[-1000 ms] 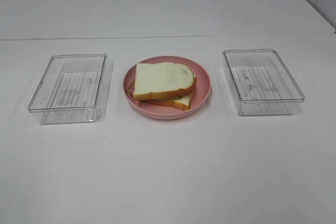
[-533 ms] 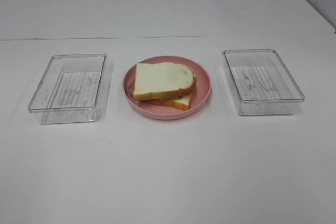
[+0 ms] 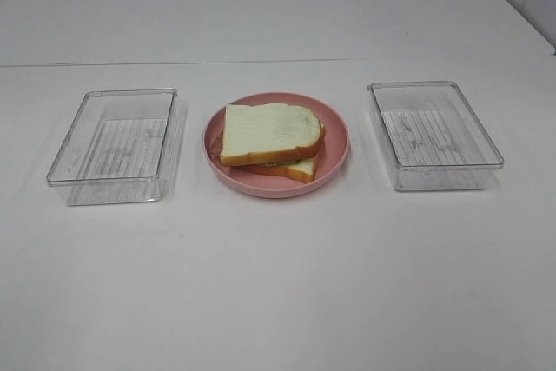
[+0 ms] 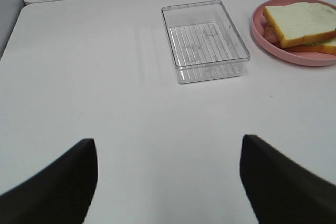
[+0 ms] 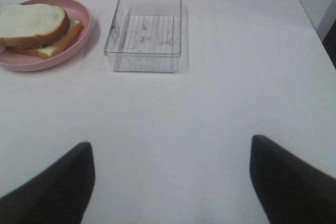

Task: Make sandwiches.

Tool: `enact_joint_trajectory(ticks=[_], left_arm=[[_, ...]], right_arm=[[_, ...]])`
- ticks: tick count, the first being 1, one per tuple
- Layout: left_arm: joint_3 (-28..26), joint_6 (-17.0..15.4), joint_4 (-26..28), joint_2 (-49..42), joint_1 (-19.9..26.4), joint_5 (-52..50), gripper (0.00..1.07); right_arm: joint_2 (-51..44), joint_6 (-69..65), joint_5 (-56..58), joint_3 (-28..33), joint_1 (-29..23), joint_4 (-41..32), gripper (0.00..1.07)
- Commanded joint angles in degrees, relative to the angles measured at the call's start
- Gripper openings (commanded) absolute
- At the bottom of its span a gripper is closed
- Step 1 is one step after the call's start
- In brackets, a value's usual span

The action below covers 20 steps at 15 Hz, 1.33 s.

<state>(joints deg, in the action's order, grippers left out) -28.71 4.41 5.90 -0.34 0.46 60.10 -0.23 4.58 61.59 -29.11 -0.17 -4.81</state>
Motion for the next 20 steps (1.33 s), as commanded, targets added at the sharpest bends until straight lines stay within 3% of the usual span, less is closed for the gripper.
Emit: enact_joint_trajectory(ticks=[1,20], left_arm=[[0.1,-0.1,0.1,-1.0,0.2,-0.5,0.72],[0.1,-0.1,0.1,-1.0,0.2,-0.5,0.72]], right_arm=[[-0.9,0.5,-0.7,0.2,0.2,-0.4,0.76],[-0.9,0.5,-0.7,0.2,0.2,-0.4,0.76]])
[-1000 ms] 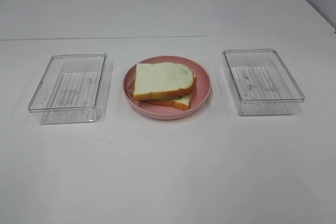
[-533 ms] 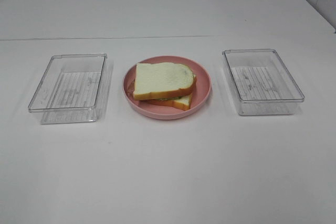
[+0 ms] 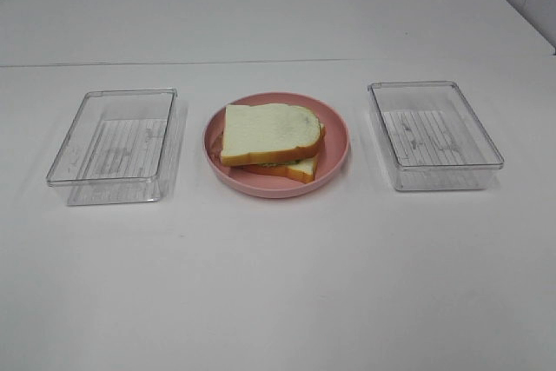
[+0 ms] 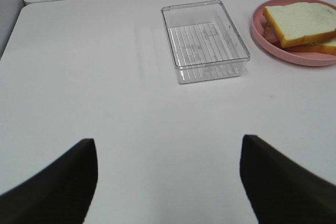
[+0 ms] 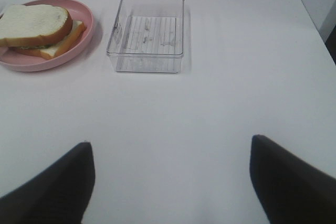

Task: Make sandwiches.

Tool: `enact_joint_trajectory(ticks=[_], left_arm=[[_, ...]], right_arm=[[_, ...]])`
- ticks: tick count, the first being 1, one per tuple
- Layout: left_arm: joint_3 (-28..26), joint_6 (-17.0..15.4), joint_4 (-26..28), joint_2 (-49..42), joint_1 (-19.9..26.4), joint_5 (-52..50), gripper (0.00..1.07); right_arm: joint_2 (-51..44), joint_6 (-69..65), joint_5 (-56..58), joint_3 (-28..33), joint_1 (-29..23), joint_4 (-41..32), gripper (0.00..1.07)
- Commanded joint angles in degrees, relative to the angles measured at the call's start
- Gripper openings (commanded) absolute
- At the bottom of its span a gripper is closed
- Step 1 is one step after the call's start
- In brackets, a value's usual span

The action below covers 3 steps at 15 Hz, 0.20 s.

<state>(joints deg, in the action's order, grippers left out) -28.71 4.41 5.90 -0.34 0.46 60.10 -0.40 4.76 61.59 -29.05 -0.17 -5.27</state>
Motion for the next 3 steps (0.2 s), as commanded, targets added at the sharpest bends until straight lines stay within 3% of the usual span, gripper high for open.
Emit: enact_joint_trajectory(ticks=[1,3], left_arm=[[0.1,-0.1,0.1,-1.0,0.2,-0.5,0.72],[0.1,-0.1,0.1,-1.0,0.2,-0.5,0.72]], right_arm=[[-0.7,0.3,-0.7,0.1,0.2,0.1,0.76],[-0.7,0.3,-0.7,0.1,0.2,0.1,0.76]])
